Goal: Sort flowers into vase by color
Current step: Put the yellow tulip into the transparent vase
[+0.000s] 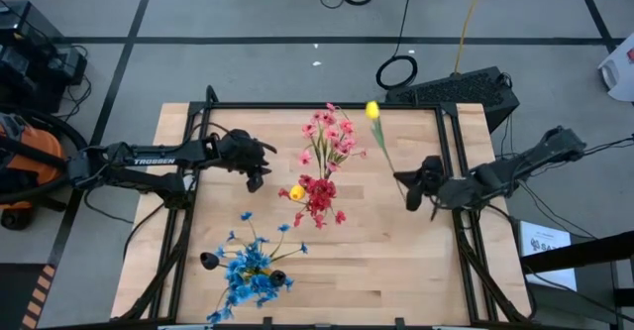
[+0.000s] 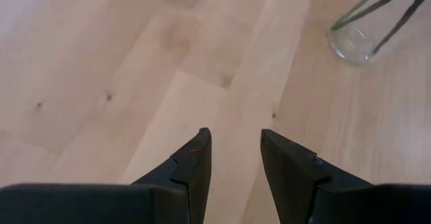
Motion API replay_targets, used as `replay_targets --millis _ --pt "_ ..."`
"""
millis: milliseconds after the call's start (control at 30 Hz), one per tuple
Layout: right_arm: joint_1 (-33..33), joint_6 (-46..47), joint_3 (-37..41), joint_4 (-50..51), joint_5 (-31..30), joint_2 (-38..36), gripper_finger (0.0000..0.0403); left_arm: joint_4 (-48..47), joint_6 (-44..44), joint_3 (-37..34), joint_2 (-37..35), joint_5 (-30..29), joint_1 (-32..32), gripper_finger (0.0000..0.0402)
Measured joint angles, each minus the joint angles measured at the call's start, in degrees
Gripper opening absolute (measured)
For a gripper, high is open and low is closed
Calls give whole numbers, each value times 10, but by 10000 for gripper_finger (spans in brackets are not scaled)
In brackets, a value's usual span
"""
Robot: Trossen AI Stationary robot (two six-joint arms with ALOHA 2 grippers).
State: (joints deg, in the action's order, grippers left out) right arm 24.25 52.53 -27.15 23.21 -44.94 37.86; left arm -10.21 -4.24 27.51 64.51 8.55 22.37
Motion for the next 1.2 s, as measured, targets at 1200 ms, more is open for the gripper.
replay_targets --millis 1200 --pt "-58 -578 -2 -901 140 380 0 8 1 0 0 -15 0 134"
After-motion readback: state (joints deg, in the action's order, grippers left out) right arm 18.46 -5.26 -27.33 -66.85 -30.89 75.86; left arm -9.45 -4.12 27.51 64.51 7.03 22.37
